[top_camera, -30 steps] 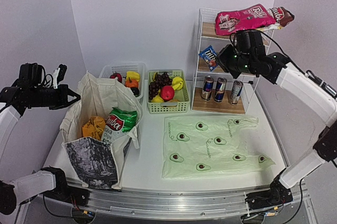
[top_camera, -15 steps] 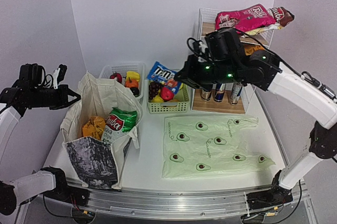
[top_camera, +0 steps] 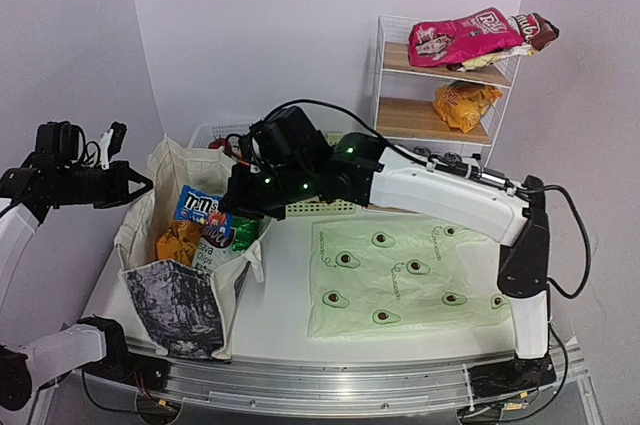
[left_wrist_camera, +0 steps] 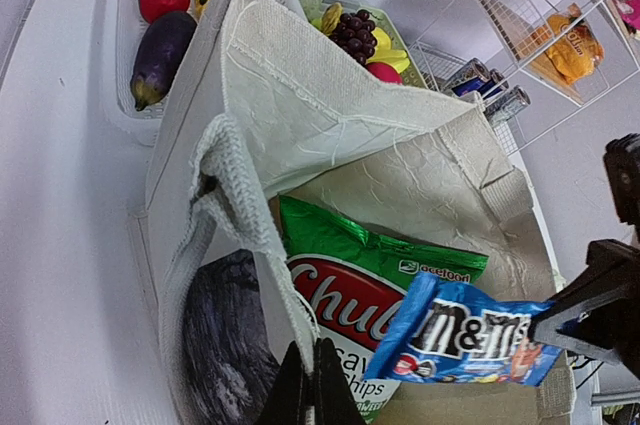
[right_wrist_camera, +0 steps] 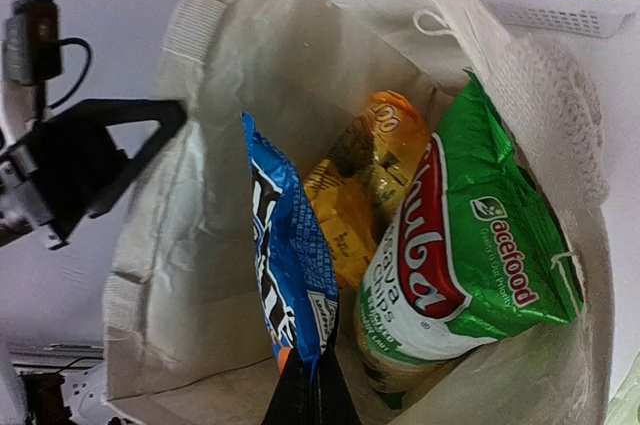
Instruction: Place the mixed food into the grocery bags and tie them
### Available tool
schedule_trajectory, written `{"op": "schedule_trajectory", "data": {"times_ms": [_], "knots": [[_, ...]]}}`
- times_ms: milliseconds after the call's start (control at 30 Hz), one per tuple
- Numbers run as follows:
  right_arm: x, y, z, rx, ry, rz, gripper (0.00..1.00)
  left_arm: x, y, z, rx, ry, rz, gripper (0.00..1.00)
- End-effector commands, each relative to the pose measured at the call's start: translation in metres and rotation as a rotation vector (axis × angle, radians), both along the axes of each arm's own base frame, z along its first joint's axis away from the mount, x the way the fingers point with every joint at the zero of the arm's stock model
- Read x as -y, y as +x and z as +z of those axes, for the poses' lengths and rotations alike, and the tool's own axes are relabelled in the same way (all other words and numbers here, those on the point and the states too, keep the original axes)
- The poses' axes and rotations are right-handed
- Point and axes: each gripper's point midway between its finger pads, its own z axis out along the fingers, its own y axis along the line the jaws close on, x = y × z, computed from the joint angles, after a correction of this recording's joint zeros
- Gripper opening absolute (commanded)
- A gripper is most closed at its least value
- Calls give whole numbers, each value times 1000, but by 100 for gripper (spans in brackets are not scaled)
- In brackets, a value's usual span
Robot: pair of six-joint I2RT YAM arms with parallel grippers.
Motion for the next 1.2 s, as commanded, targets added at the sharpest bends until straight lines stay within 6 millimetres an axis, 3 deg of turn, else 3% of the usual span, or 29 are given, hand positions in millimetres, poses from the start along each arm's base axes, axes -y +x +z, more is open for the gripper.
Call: {"op": "schedule_trajectory", "data": {"times_ms": [0, 200, 267, 333, 400, 467, 600, 667, 700, 800, 900, 967, 1167], "knots": [[-14, -3, 33, 78, 71, 21, 0, -1, 4, 26, 120, 12, 2, 0], [-45, -18, 13, 110, 61, 122, 1, -1, 6, 26, 120, 2, 2, 0], [-47, -21, 16, 118, 69, 147, 19, -1, 5, 27, 122, 6, 2, 0], [-44, -23, 27, 161, 76, 172, 47, -1, 5, 26, 120, 9, 5, 0], [-38, -24, 40, 216, 79, 186, 67, -1, 5, 26, 119, 8, 5, 0], [-28, -25, 56, 279, 80, 197, 75, -1, 6, 25, 117, 5, 7, 0], [-2, -28, 90, 402, 80, 212, 79, -1, 6, 24, 113, 1, 10, 0], [21, -23, 108, 450, 76, 191, 81, -2, 6, 24, 115, 2, 10, 0], [32, -20, 107, 462, 56, 179, 81, -1, 6, 24, 117, 4, 9, 0], [80, -2, 123, 537, 2, 67, 81, -2, 6, 24, 119, 10, 11, 0], [124, 10, 123, 582, -66, -21, 81, -3, 6, 22, 119, 18, 13, 0], [156, 21, 109, 579, -123, -76, 83, -4, 5, 21, 121, 20, 14, 0], [291, 83, 19, 446, -369, -427, 77, -2, 7, 24, 133, 12, 9, 0]]}}
